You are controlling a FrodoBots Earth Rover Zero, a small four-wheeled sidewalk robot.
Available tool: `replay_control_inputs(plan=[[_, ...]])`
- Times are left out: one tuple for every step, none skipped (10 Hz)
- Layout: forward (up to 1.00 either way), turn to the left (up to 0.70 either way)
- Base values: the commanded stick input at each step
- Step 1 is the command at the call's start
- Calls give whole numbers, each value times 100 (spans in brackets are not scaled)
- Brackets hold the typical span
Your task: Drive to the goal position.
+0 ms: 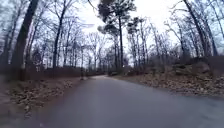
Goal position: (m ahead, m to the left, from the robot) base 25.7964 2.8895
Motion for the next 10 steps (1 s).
replay_control_inputs(plan=[[100,0],[100,0],[100,0],[100,0],[100,0],[100,0],[100,0],[100,0],[100,0],[100,0]])
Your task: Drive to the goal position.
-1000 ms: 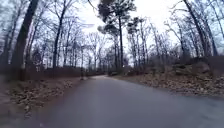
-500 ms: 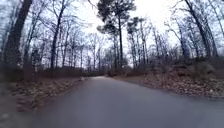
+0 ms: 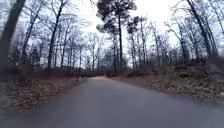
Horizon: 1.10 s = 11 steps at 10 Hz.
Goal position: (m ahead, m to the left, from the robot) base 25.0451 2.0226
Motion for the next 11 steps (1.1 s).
replay_control_inputs(plan=[[100,0],[100,0],[100,0],[100,0],[100,0],[100,0],[100,0],[100,0],[100,0],[100,0],[100,0]])
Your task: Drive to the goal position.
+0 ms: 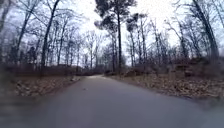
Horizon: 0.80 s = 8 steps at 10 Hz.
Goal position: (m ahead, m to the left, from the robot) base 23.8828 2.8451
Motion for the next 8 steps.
replay_control_inputs(plan=[[100,0],[100,0],[100,0],[100,0],[100,0],[100,0],[100,0],[100,0]])
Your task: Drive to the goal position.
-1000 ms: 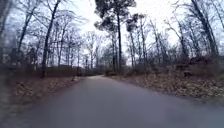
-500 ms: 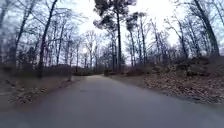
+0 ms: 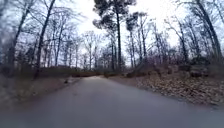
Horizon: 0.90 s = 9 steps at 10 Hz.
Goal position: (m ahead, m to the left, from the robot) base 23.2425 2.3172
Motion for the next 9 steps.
replay_control_inputs(plan=[[100,0],[100,0],[100,0],[100,0],[100,0],[100,0],[100,0],[100,0],[100,0]])
